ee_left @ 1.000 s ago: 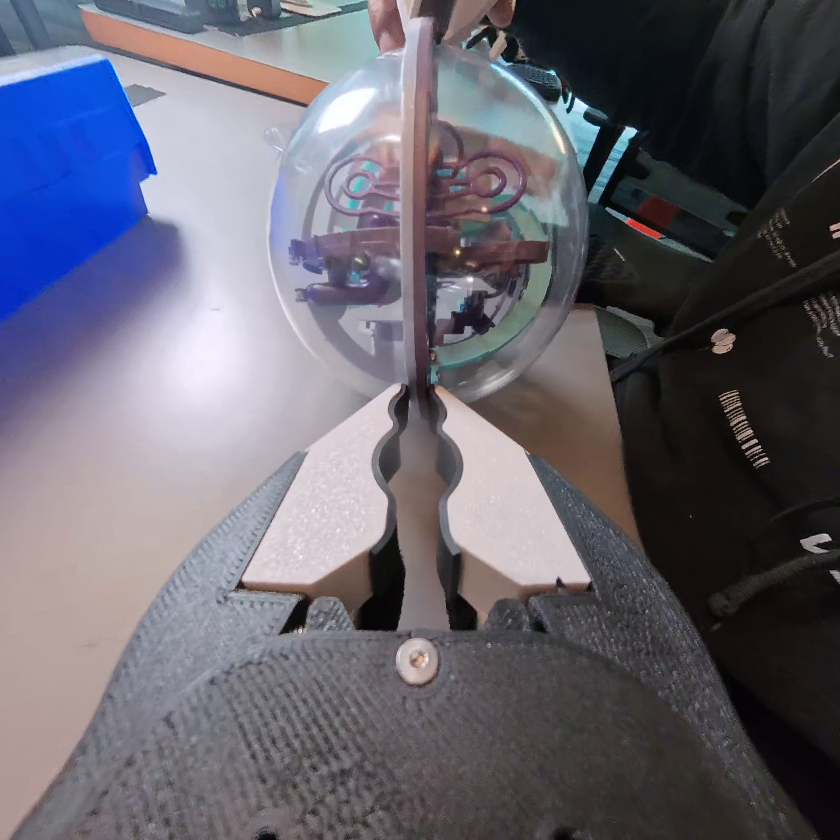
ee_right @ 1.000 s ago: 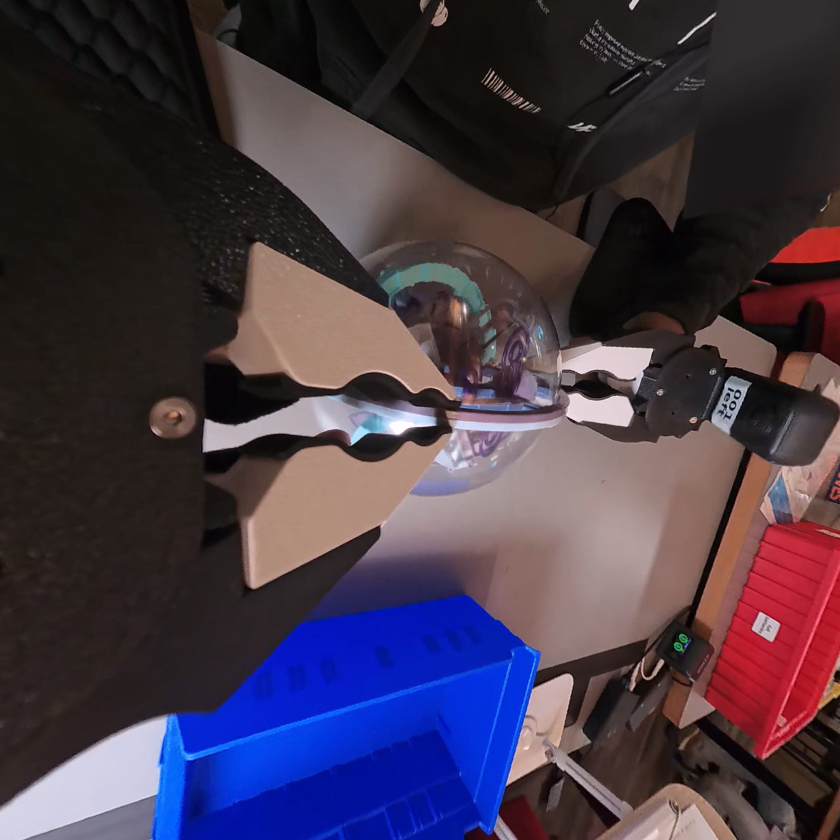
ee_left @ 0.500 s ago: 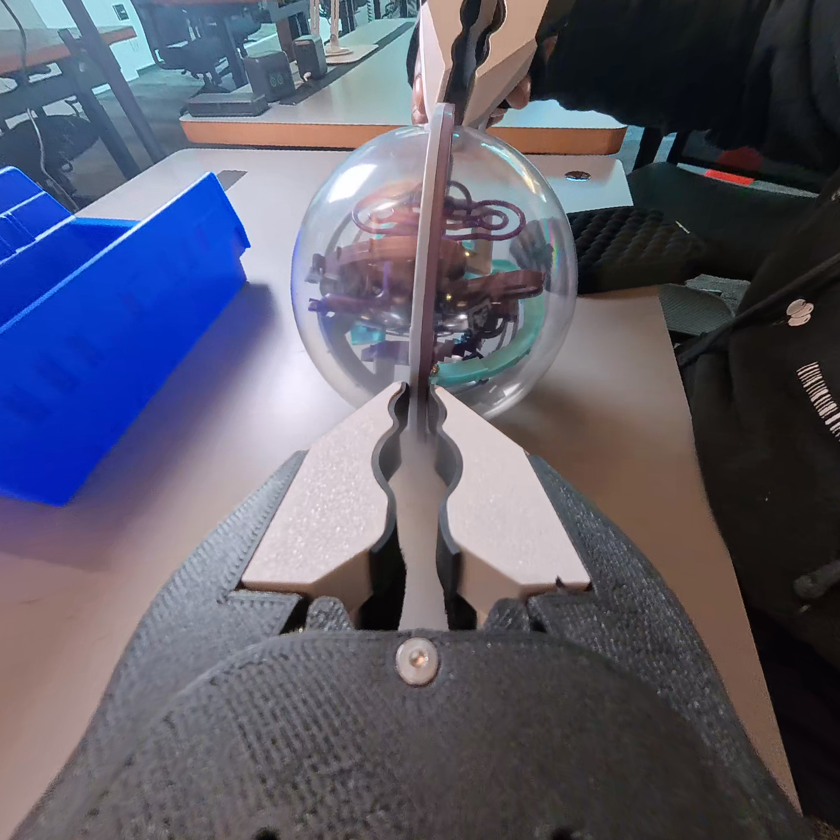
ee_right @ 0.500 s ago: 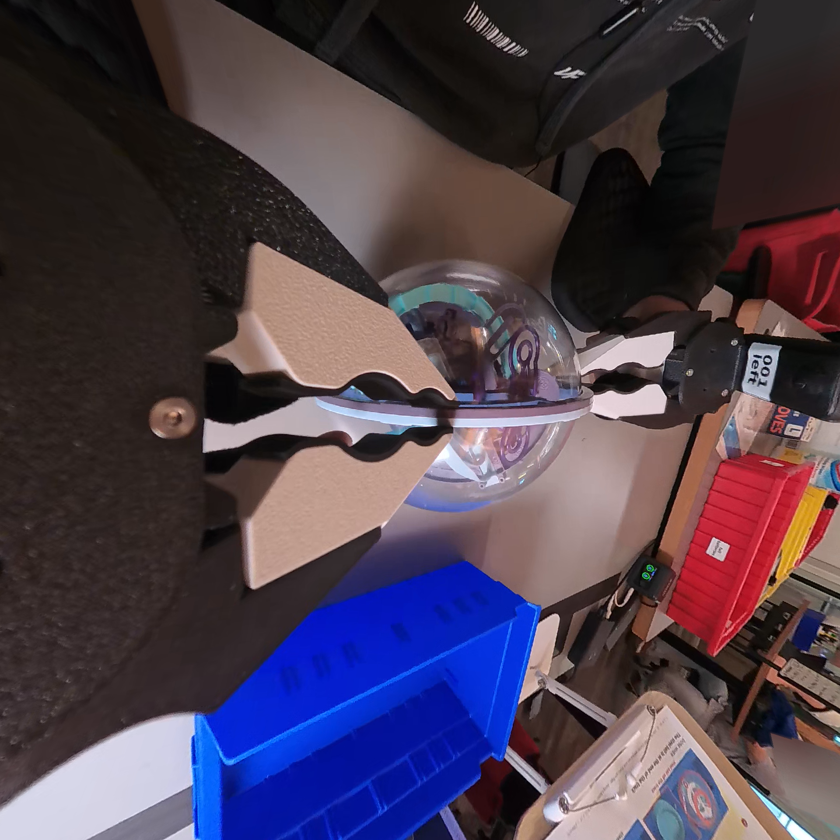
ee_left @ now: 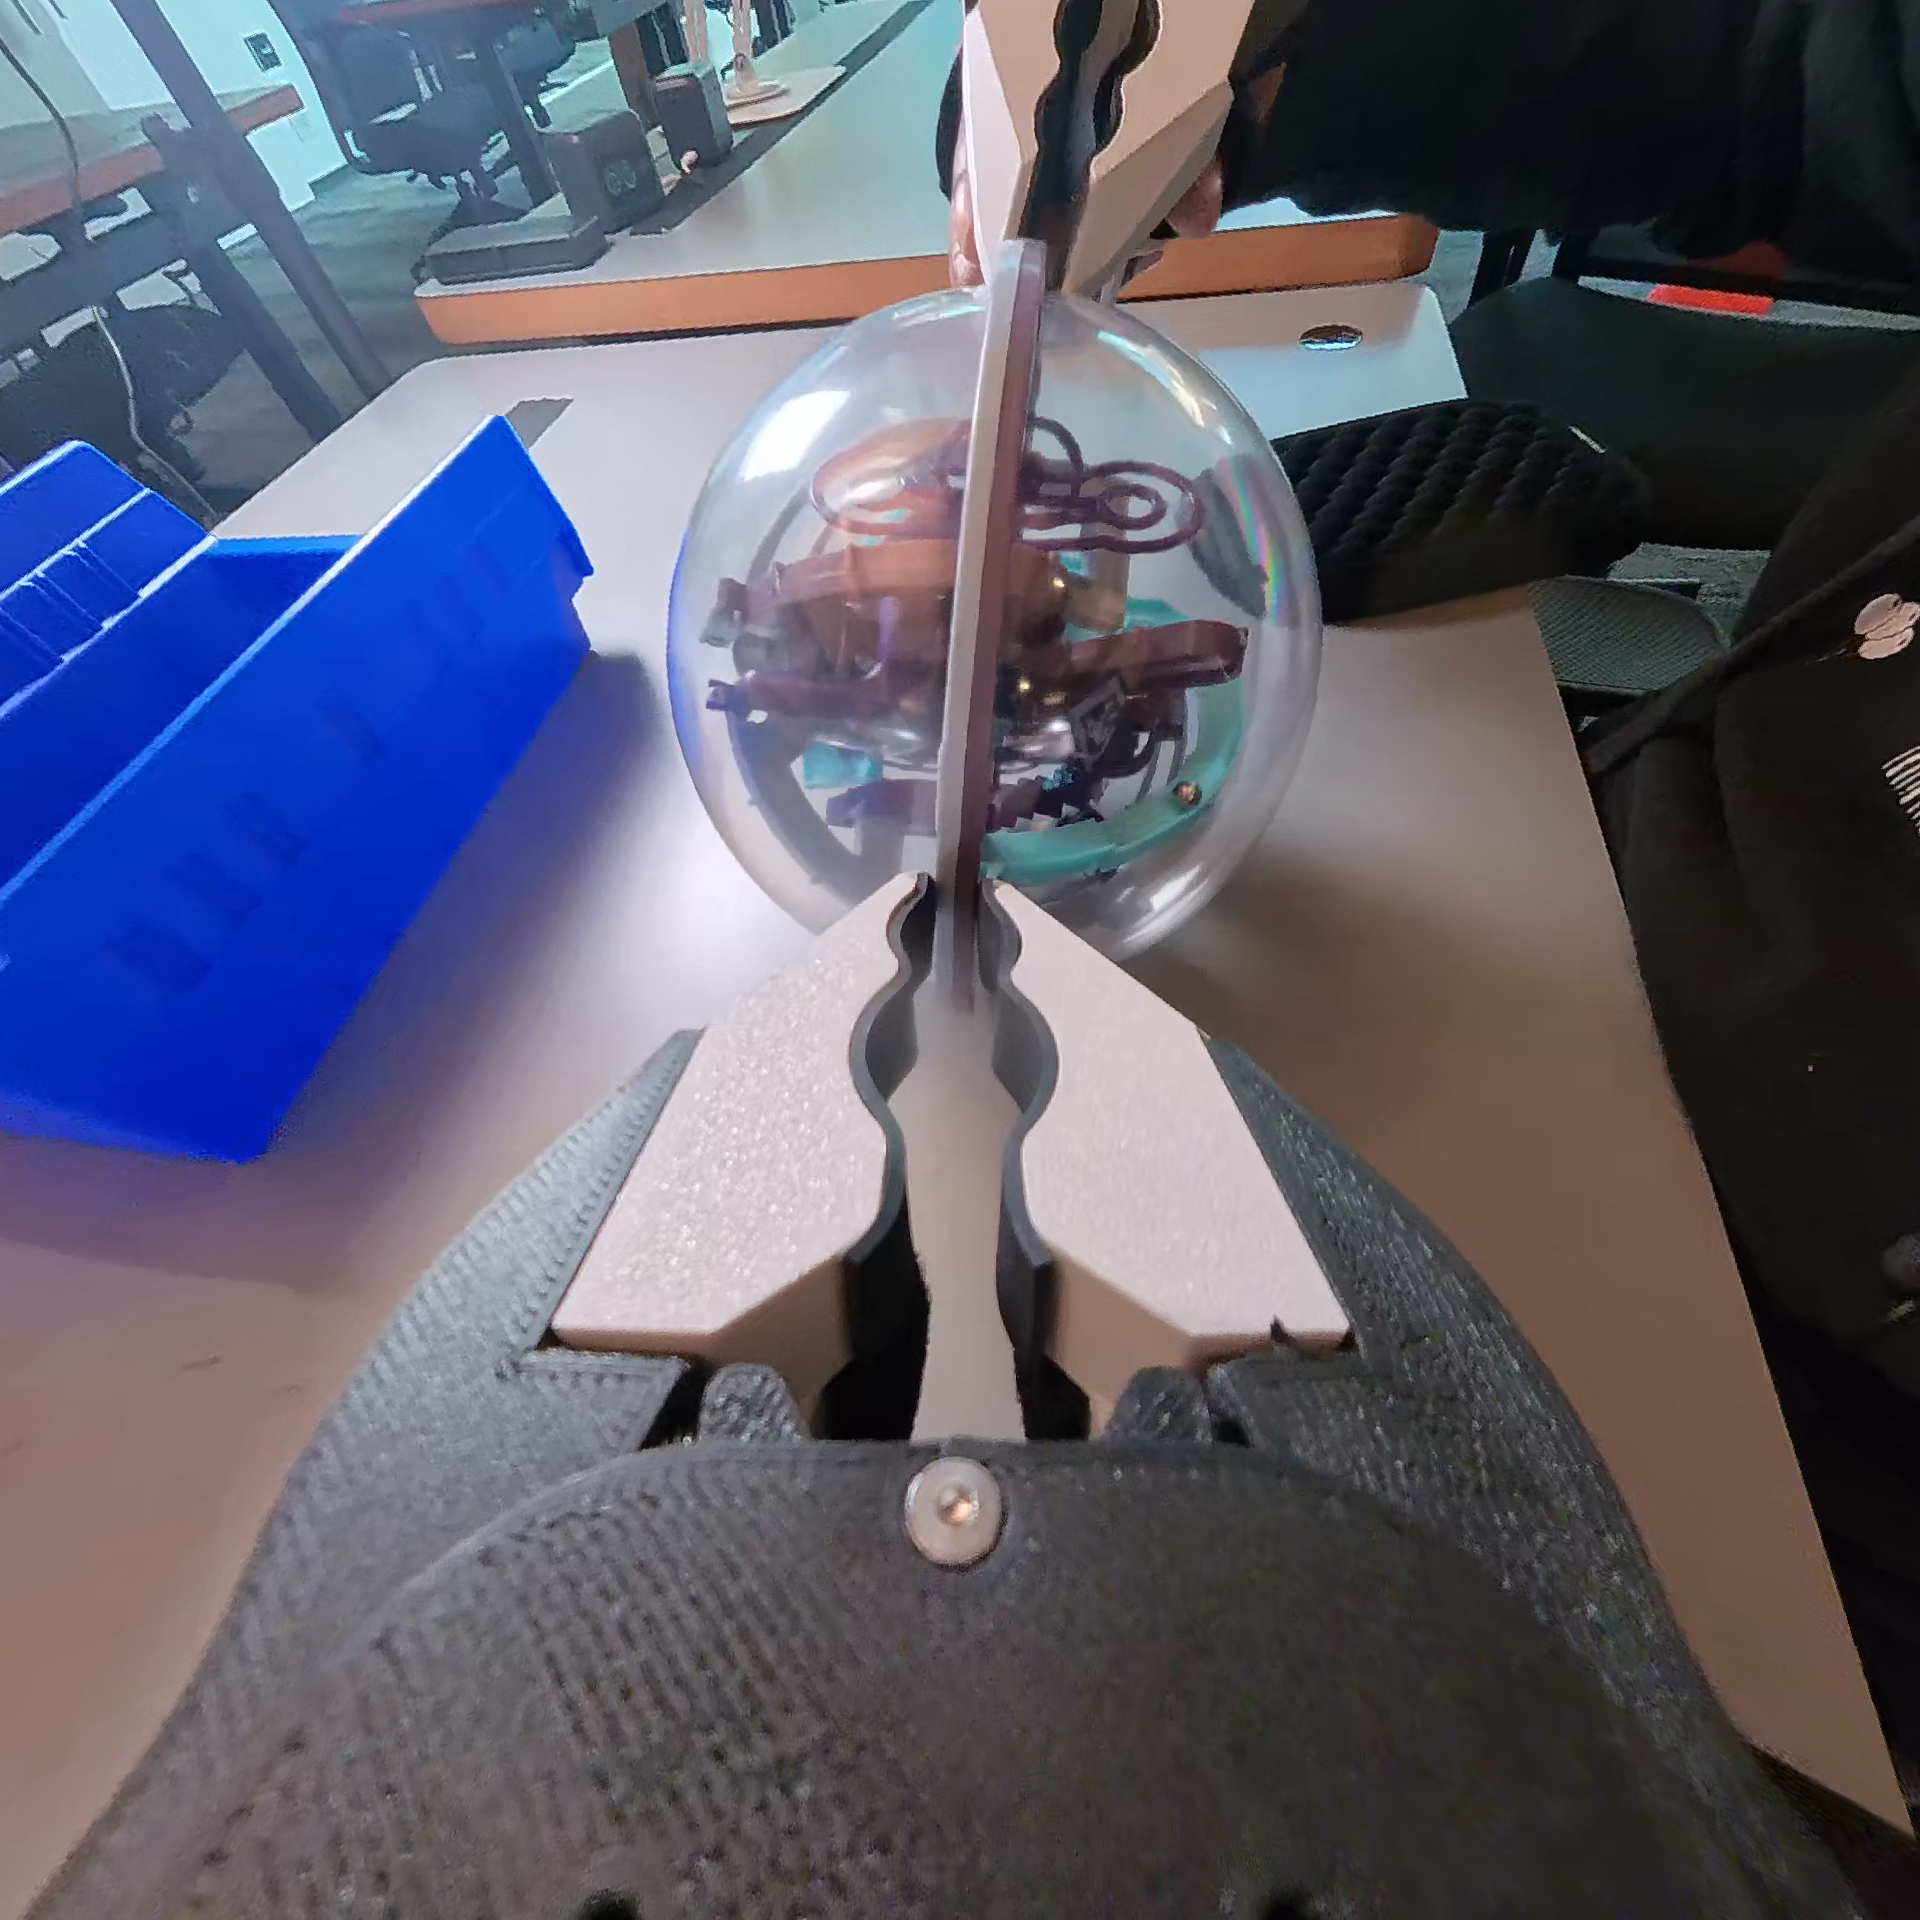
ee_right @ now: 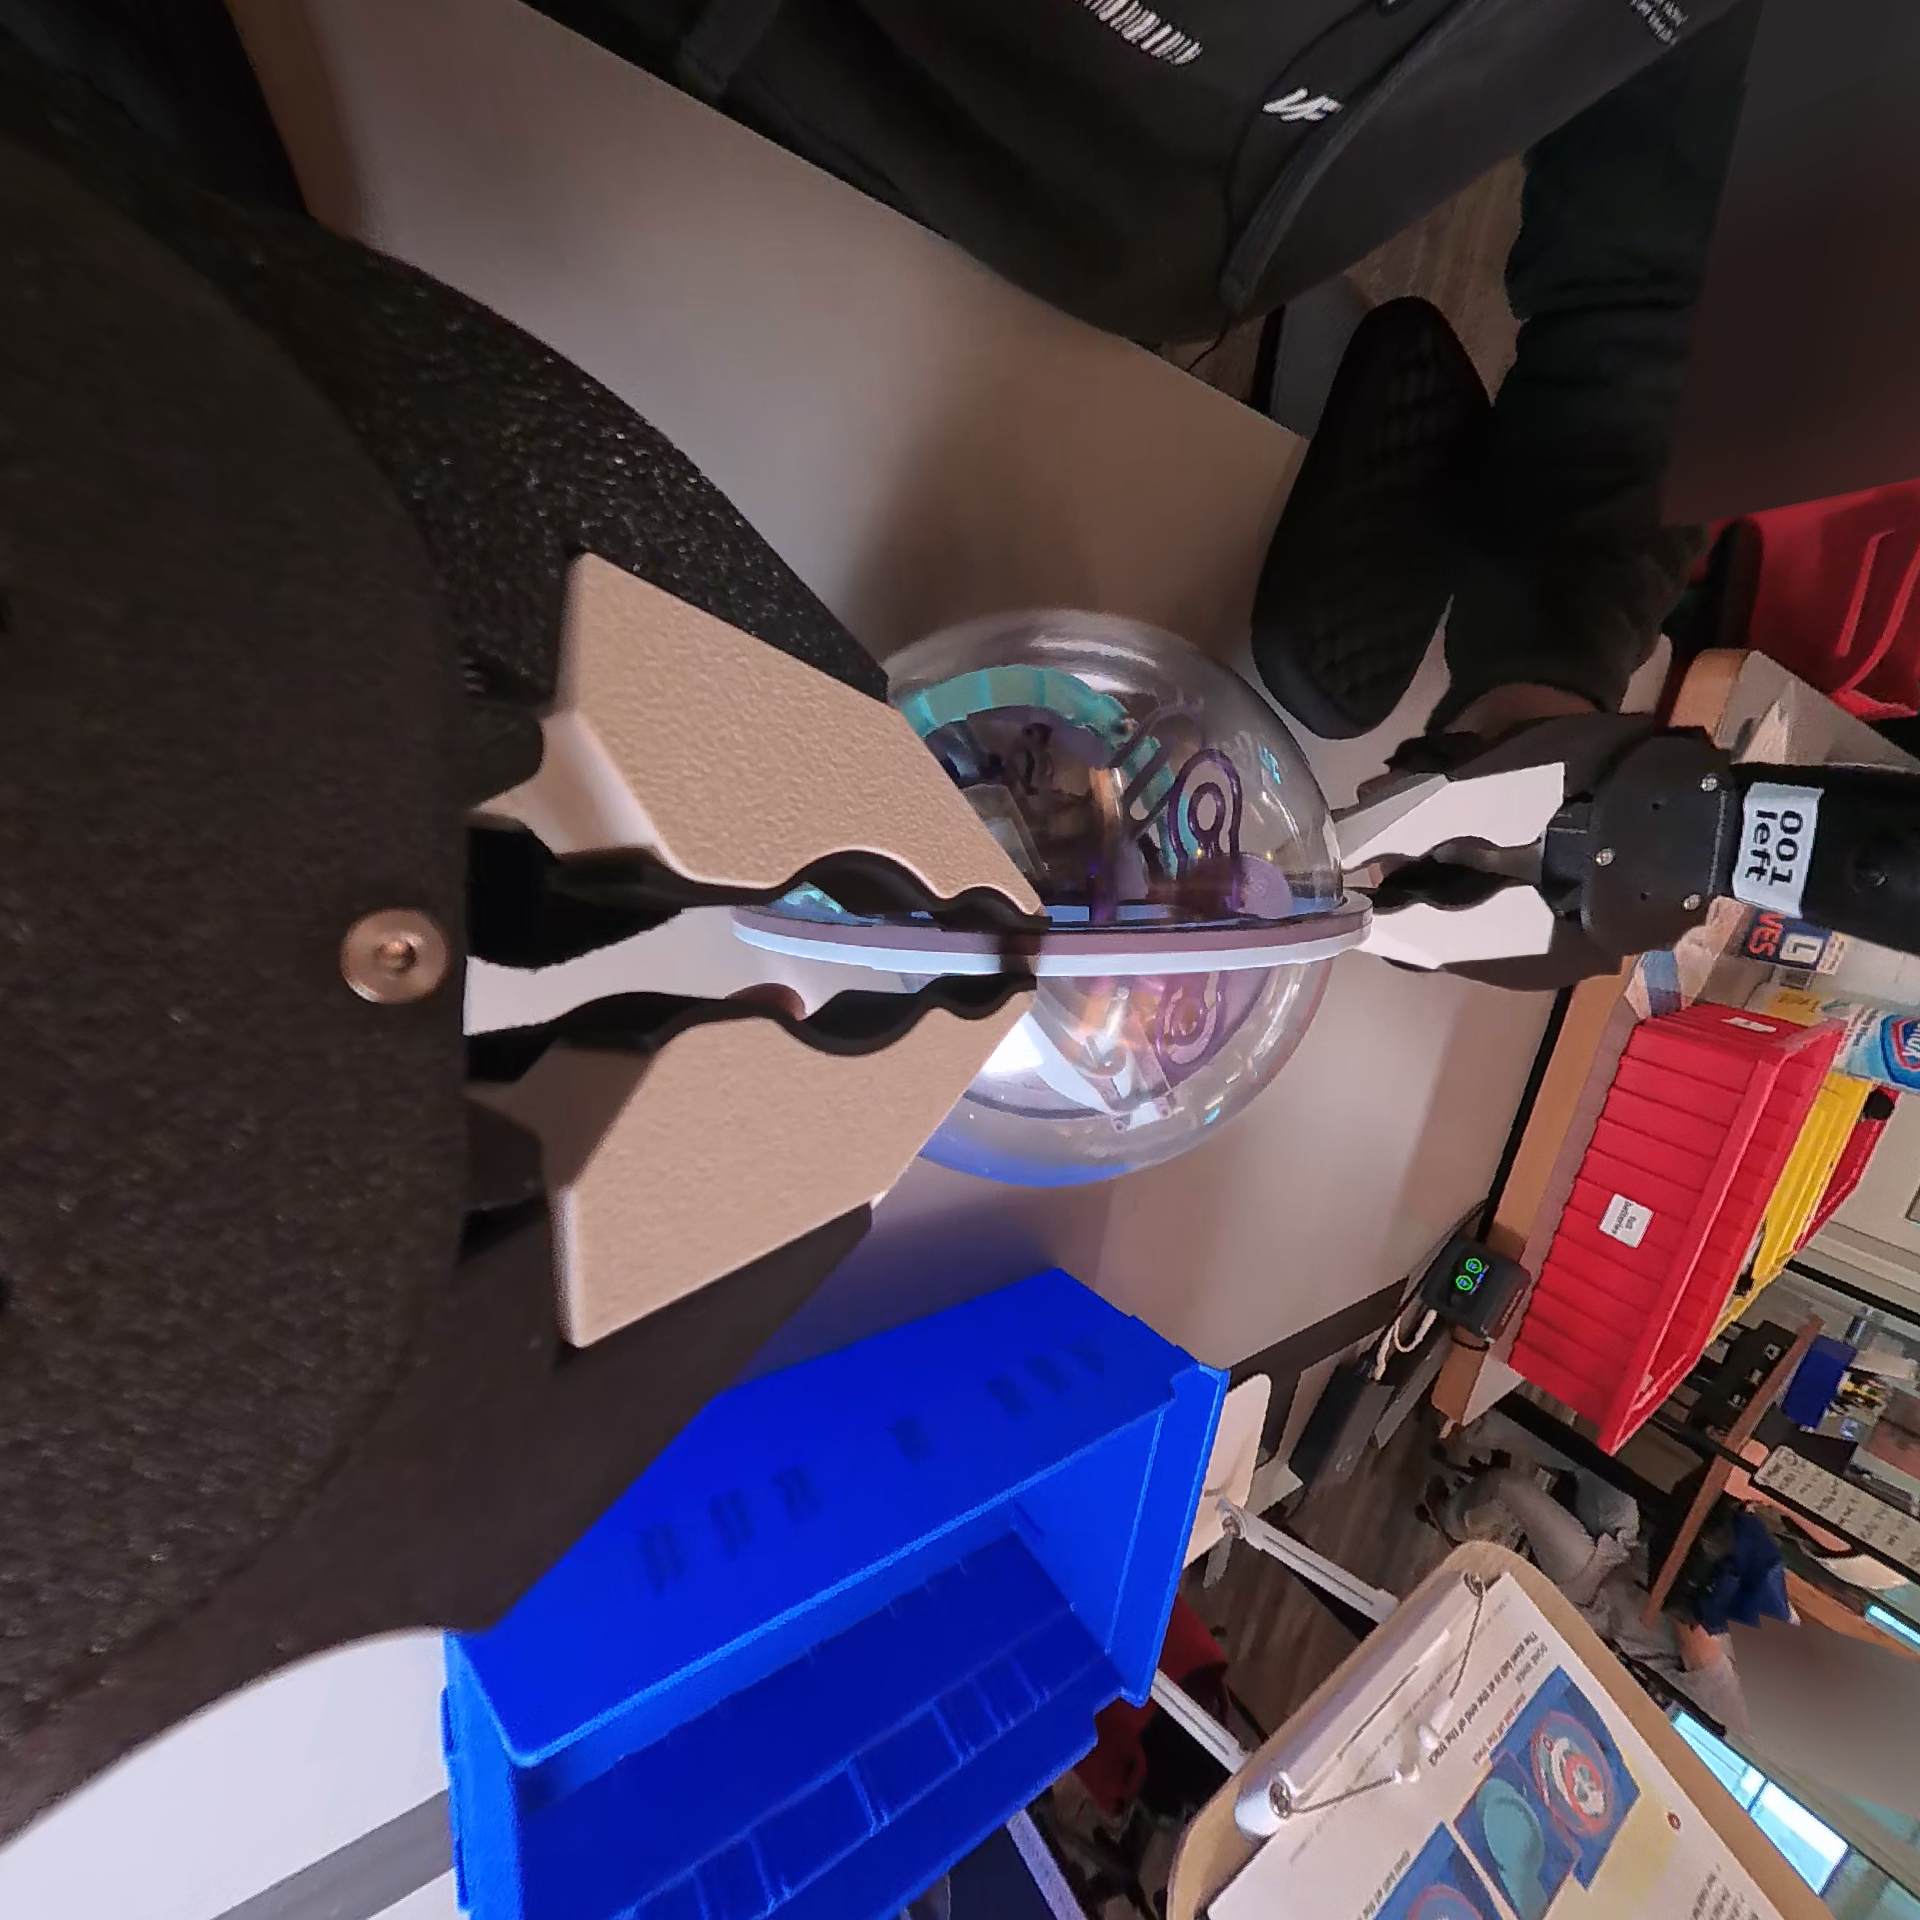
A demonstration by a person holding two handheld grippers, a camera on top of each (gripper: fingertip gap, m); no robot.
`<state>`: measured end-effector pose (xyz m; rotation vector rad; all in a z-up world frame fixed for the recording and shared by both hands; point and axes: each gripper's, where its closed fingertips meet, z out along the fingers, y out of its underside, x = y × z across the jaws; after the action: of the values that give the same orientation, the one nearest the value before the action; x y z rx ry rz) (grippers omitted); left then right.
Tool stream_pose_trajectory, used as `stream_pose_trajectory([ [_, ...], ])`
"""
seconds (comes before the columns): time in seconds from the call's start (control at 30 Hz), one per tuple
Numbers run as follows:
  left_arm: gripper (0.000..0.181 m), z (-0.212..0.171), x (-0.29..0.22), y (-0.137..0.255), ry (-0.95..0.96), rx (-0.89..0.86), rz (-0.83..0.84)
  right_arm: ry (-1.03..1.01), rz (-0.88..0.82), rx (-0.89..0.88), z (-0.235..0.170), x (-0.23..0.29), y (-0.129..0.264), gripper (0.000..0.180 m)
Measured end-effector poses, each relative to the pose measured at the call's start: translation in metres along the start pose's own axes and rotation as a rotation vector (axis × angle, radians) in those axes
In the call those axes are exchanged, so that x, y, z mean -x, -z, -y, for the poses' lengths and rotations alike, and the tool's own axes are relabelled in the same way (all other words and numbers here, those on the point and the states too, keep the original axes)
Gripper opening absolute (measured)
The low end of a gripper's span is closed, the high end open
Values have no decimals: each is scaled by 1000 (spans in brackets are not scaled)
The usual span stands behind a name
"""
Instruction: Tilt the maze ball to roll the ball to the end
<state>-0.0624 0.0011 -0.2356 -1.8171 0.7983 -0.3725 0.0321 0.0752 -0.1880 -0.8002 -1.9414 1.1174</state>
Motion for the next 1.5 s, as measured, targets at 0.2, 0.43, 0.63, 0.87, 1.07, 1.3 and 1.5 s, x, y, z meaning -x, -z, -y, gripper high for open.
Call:
stream_pose_trajectory([
  [0.2, 6, 3, 9, 6, -5, 11, -12, -25, -34, -11, -3, 1, -4, 6],
  [0.43, 6, 6, 14, 10, 17, 24, -49, -70, -54, -26, -6, 3, -6, 5],
  [0.63, 6, 9, 21, 11, 65, 27, -80, -133, -60, -44, -7, 5, -7, 5],
  [0.87, 6, 16, 31, 12, 131, 17, -118, -269, -61, -70, -12, 5, -9, 5],
  [1.07, 7, 19, 37, 10, 218, -2, -172, -390, -57, -100, -17, 4, -9, 5],
  [1.3, 7, 22, 44, 5, 256, -12, -184, -453, -62, -128, -22, 1, -7, 5],
  [1.5, 7, 24, 51, 1, 287, -15, -192, -500, -68, -138, -32, 1, -9, 5],
])
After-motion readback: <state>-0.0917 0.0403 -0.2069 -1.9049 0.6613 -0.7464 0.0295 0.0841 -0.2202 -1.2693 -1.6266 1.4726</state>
